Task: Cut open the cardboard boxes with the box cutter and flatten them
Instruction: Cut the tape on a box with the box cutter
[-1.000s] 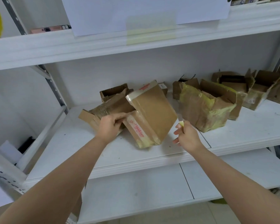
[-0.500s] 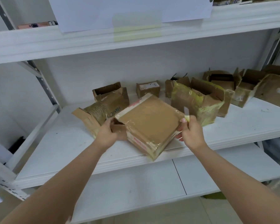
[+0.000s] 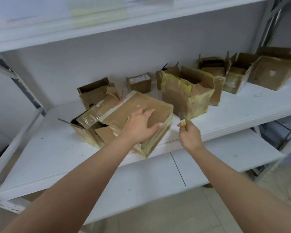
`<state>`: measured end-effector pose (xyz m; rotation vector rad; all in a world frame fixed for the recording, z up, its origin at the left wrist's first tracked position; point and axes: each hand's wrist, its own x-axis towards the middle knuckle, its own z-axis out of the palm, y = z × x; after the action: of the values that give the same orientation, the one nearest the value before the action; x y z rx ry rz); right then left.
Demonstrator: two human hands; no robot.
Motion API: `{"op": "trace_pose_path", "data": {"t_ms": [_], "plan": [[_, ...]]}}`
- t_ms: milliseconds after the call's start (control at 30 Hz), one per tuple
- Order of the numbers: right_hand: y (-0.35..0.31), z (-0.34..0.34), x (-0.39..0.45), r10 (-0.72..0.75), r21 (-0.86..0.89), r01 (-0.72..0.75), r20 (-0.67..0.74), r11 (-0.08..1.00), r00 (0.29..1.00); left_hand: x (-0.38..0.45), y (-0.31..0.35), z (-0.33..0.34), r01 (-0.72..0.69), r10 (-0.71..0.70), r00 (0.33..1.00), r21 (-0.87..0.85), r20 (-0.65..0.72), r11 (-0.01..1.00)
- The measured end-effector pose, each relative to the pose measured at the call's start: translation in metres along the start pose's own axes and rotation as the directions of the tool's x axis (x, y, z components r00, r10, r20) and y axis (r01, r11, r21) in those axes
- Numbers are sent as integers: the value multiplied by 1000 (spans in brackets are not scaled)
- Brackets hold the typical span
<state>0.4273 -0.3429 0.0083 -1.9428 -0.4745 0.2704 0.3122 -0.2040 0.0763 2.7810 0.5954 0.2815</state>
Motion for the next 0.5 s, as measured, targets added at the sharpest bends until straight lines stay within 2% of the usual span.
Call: {"op": "trace_pose_path", "data": {"t_ms": [133,233,500], "plan": [[17,0,-1,28,-5,-28,14,1000,999,7,-9,6,37,-38,993,15,108,999],[20,5,-2,41,63,-42,14,997,999,13,-17,1,29,-24,989,-30,148,999],[9,20,7,190,281,-178,-16,943,982,12,-22,0,7,-3,992,-28,126,1000]]}}
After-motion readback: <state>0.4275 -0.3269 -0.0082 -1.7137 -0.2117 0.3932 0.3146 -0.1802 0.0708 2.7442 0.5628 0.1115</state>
